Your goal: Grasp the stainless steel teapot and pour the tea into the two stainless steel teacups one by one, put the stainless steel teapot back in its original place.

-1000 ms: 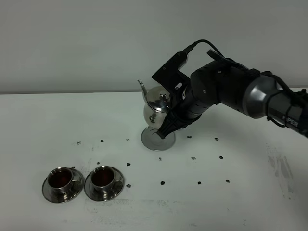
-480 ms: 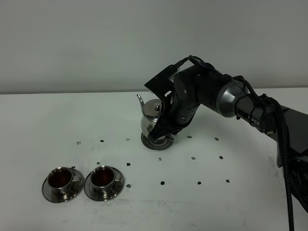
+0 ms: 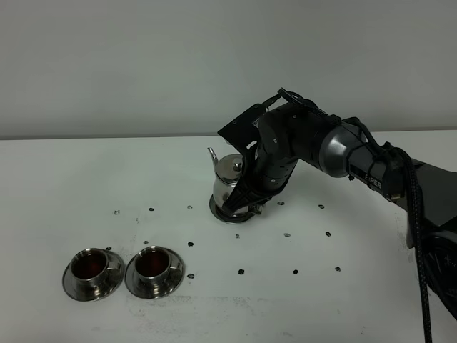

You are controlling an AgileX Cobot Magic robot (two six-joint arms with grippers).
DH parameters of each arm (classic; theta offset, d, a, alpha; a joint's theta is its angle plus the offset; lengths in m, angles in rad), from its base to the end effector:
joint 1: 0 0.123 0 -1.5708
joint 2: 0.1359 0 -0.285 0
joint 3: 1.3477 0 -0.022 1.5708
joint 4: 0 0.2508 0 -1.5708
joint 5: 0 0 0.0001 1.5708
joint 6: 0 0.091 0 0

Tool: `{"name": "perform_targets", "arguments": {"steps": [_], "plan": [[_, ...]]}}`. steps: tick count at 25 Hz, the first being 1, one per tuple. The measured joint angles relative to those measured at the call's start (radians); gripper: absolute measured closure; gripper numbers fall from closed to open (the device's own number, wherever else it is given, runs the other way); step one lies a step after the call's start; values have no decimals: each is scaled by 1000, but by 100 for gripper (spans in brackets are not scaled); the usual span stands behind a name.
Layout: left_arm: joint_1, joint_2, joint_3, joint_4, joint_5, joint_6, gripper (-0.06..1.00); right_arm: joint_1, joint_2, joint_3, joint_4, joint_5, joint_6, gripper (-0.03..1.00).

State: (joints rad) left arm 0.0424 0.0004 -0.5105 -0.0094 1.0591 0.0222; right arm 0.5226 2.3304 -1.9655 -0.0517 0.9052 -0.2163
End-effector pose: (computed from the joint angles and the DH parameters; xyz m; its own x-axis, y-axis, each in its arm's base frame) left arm -0.0059 -0.0010 0.2803 -0.4457 -0.0013 -0.8952 -0.0272 0.9996 0.0121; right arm 0.4386 0.2484 0.1694 -0.6581 -0.6624 -0.3580 -0.6675 0.7332 -0.1296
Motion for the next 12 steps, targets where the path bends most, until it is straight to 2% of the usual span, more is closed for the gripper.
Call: {"name": "perform_targets", "arguments": {"steps": [12], "plan": [[0,0,0,0,0,0,46,0,16,0,0,-21,0,77]]}}
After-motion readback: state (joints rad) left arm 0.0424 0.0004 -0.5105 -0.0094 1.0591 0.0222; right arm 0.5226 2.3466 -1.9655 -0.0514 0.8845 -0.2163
